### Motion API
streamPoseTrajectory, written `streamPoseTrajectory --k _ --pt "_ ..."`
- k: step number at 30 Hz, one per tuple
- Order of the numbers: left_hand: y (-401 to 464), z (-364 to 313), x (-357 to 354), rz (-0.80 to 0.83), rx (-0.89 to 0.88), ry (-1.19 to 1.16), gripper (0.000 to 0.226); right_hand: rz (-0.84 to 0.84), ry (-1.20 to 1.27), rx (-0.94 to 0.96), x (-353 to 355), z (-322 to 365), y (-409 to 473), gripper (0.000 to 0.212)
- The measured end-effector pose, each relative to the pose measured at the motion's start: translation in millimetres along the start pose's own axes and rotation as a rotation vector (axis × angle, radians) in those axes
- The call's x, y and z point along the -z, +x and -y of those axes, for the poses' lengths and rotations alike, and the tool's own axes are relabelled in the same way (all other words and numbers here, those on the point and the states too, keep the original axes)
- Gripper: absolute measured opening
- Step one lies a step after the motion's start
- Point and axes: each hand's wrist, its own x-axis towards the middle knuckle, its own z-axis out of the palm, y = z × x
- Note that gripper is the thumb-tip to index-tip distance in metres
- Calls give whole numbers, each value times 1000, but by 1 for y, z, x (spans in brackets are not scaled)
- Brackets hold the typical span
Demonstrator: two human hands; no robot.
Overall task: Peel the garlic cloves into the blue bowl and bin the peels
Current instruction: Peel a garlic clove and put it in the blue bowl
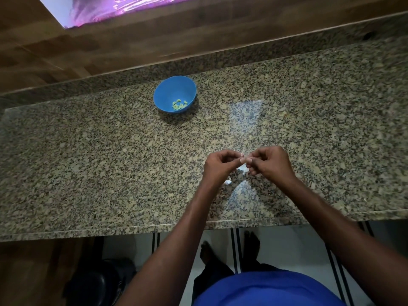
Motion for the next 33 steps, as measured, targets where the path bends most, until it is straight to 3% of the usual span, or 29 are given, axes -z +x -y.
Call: streamPoseTrajectory --k 4,8,17,22,25,30,33 --pt "3 -8 5 85 27 79 23 -17 -207 96 0 2 1 7" --pt "8 -9 6 56 119 87 9 -43 -352 188 -4 5 -5 6" --pt "7 -5 2 -43 392 -179 5 -70 -288 208 -9 -3 -6 6" --pt "4 9 5 -116 272 -130 4 -47 28 42 -3 -13 4 3" --pt "3 6 4 -58 214 -147 8 -31 136 -17 -1 -15 8 5" --pt "6 0 -1 54 238 -267 8 -107 -53 101 -6 -8 9 5" --pt "6 -2 -3 43 283 -334 9 -143 -137 164 -9 -9 9 7"
